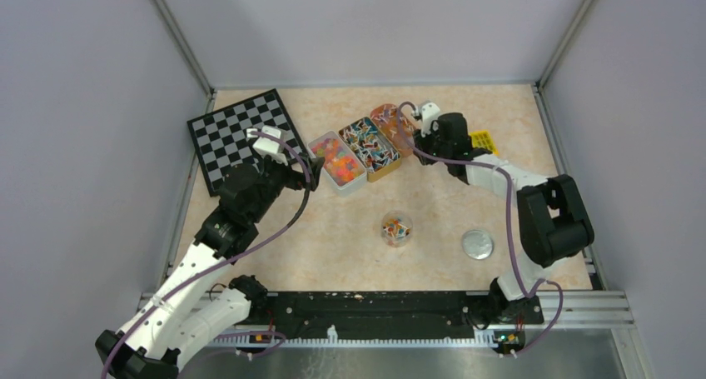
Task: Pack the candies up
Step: Scoop the fake candies from the storage box.
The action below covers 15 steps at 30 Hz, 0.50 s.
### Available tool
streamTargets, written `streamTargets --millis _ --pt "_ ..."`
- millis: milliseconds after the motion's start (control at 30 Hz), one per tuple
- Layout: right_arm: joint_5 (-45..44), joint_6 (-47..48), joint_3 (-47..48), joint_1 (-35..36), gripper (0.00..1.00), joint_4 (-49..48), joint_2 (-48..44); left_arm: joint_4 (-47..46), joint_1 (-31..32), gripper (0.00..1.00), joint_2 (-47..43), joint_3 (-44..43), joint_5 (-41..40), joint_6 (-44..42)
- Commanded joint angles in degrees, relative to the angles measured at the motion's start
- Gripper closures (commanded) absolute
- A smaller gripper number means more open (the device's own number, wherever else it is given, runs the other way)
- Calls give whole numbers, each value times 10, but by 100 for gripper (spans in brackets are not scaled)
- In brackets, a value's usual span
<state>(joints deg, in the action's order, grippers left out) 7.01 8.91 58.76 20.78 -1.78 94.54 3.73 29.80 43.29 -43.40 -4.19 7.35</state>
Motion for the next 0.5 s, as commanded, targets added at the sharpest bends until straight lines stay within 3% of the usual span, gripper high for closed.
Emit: streamTargets --millis 0,467 --pt "16 0 -35 -5 100 -68 -29 -16 0 1 0 -9 -2 -2" --pt "20 4 -129 -6 100 -195 -61 -16 0 1 0 -9 -2 -3"
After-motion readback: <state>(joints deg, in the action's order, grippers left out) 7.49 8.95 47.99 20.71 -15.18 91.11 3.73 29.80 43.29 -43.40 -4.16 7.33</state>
